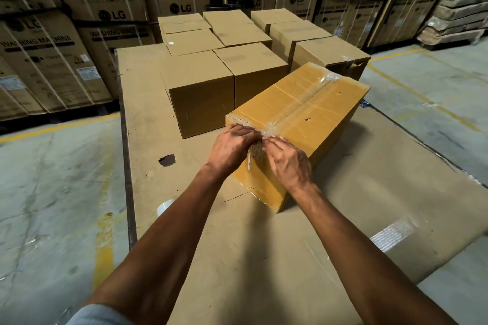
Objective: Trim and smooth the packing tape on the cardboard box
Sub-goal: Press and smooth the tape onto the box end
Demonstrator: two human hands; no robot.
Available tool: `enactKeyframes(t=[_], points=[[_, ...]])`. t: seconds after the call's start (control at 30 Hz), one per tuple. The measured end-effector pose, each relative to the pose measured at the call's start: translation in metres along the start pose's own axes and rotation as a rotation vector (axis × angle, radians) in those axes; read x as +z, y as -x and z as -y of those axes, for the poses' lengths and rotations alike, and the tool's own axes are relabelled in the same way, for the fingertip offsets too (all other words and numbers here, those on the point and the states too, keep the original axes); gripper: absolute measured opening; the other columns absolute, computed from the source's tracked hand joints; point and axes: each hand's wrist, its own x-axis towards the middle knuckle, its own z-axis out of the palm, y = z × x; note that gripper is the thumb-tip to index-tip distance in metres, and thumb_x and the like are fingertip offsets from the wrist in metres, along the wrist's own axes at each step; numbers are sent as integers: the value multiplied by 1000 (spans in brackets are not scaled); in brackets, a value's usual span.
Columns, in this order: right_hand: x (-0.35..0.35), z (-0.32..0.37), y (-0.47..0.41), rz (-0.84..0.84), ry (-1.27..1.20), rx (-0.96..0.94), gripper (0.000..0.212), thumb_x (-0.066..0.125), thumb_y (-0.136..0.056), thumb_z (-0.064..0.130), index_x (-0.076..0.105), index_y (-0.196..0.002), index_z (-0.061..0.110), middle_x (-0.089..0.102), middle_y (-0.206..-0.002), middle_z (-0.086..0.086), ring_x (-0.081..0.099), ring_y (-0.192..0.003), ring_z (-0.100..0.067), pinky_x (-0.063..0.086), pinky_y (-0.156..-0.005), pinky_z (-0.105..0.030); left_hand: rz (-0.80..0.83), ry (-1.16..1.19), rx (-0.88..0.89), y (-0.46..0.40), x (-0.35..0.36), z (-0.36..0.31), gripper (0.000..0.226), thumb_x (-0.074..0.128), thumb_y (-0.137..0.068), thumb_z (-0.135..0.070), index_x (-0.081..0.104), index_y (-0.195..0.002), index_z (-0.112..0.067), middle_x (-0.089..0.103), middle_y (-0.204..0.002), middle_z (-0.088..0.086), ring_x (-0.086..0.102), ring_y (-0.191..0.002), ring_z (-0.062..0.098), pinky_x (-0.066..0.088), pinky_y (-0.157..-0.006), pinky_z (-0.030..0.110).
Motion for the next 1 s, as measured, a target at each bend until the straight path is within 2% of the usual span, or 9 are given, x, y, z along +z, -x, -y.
enactKeyframes(t=[0.1,0.2,0.27,0.43,0.53,0.63,0.7,0.83,1.0], points=[[1,-1,1,20,-32,38,39,75,-96,15,68,-133,5,75,-125,-17,75,-112,-29,60,-102,-41,6,-23,14,3,0,2,32,71,-101,-15,72,-132,-12,76,-132,9,71,-124,27,53,-103,45],[1,-1,0,29,9,1,41,76,-95,14,68,-133,2,72,-131,-19,72,-120,-30,57,-106,-43,60,-45,5,9,7,2,43,60,-108,-17,59,-151,-19,60,-156,3,53,-147,23,36,-121,52],[2,-1,-1,39,20,3,38,76,-95,14,70,-131,2,73,-129,-18,73,-119,-29,57,-106,-41,62,-36,-23,9,10,1,45,61,-106,-12,61,-150,-20,60,-155,2,51,-149,22,34,-124,53],[4,-1,-2,-15,-19,53,28,80,-91,12,77,-118,4,79,-114,-16,78,-104,-27,57,-105,-40,39,27,-37,0,6,5,33,71,-101,-14,75,-134,-20,74,-136,1,63,-135,20,45,-115,46],[4,0,-3,-37,-73,90,24,84,-89,15,79,-110,5,81,-106,-13,78,-94,-23,55,-106,-37,17,16,-22,-4,-1,9,25,75,-98,-16,80,-122,-15,80,-122,5,72,-120,25,54,-101,43],[-1,1,-1,-75,-94,88,23,85,-87,16,76,-106,6,78,-98,-10,73,-88,-22,63,-91,-35,-8,-17,3,-4,-3,5,22,76,-96,-14,79,-118,-12,80,-117,8,74,-110,28,58,-92,41],[-2,0,0,-50,-63,37,28,82,-90,15,72,-114,4,75,-106,-13,72,-96,-24,64,-89,-37,0,-25,19,0,-2,5,27,71,-100,-17,75,-126,-14,77,-125,8,72,-114,28,55,-98,43],[4,-4,0,30,19,-35,37,75,-95,12,70,-130,2,74,-129,-17,72,-119,-28,55,-109,-43,67,-52,-32,9,7,1,43,61,-108,-20,60,-151,-24,62,-154,-1,53,-146,22,40,-120,52],[8,-2,0,-22,-19,22,30,81,-91,11,77,-120,4,79,-116,-14,78,-103,-25,59,-103,-39,24,32,-106,5,7,-2,34,69,-102,-16,74,-135,-21,73,-139,0,62,-138,22,55,-104,45]])
